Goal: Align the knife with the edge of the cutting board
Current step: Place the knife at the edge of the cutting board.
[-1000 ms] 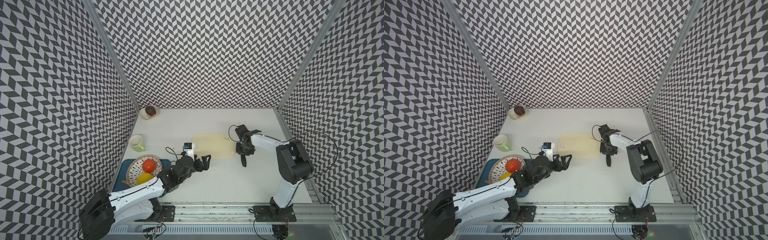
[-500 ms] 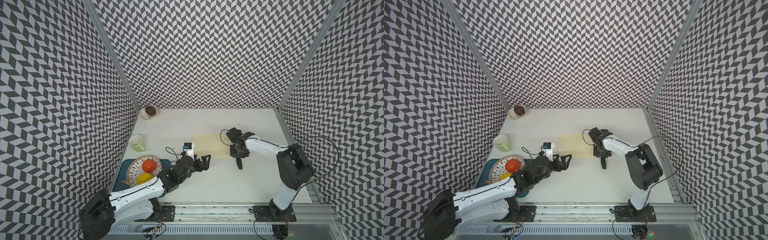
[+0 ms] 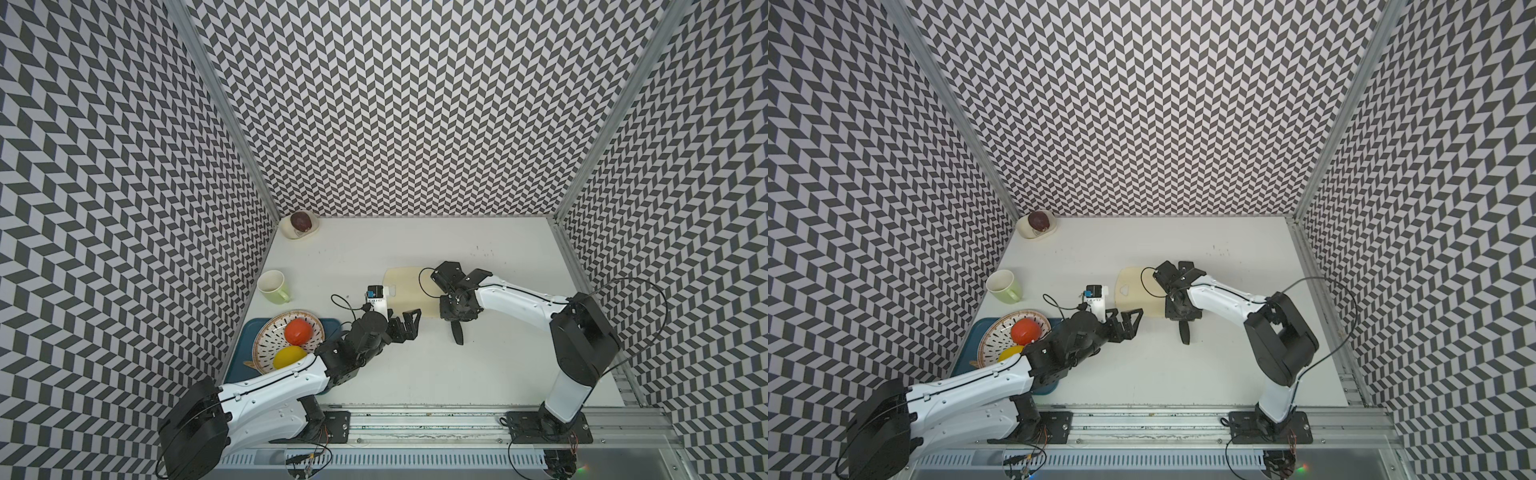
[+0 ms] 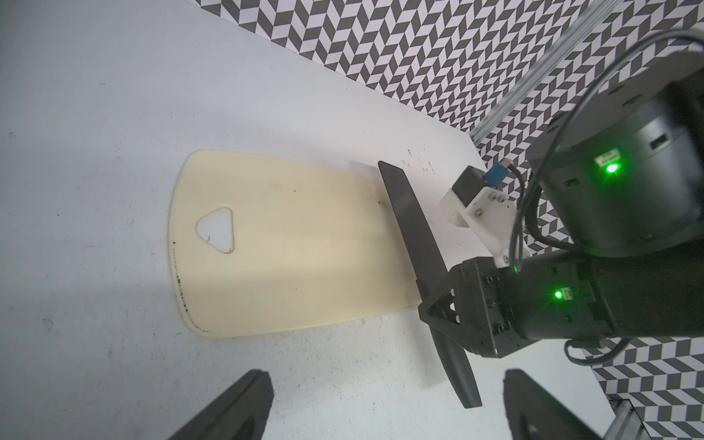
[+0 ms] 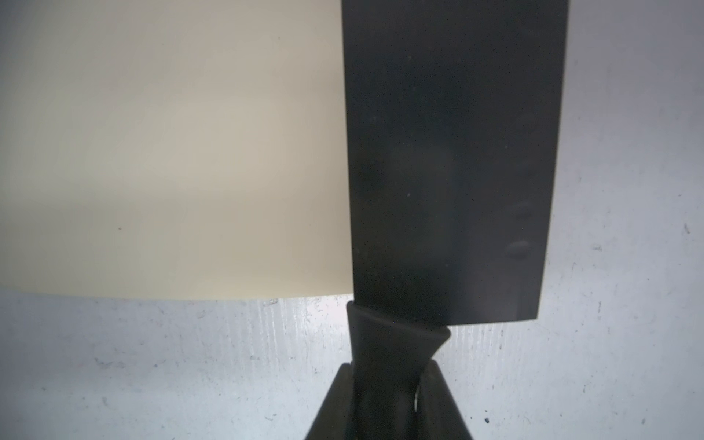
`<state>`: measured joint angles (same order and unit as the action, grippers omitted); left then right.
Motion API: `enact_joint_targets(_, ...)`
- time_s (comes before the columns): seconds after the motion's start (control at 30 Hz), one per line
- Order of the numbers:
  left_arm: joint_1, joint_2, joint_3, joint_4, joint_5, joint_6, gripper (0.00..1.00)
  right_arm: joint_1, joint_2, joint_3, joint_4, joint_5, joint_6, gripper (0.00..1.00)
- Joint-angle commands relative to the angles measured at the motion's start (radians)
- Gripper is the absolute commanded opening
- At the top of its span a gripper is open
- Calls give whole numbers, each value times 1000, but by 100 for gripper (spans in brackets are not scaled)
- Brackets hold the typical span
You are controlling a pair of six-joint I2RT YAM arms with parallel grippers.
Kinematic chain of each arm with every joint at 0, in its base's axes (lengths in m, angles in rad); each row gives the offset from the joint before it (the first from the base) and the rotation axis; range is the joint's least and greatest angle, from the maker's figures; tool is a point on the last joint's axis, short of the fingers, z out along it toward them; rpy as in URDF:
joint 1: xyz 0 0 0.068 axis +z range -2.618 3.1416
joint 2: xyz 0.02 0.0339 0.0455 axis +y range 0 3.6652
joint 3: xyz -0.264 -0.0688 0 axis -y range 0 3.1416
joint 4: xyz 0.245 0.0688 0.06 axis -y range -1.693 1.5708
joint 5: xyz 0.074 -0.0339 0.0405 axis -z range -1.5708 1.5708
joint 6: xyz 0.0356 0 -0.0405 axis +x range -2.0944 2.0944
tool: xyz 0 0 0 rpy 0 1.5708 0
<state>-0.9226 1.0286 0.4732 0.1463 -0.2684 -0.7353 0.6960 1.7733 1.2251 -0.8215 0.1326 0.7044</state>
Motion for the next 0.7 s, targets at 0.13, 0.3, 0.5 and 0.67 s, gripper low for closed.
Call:
enact_joint_targets(0.13,-4,2,22,-11,-8,-4,100,17,-8,-74,75,-18,65,21)
enact_joint_targets(0.3,-4,3,21,-11,-9,-4,100,17,14,-58,68,2,56,21)
enact_joint_targets(0.5,-5,2,22,-11,-9,-4,100,17,22,-48,76,-4,58,22)
enact_joint_targets(0.67,-4,2,21,-8,-5,-5,100,17,40,-3,61,21,50,22)
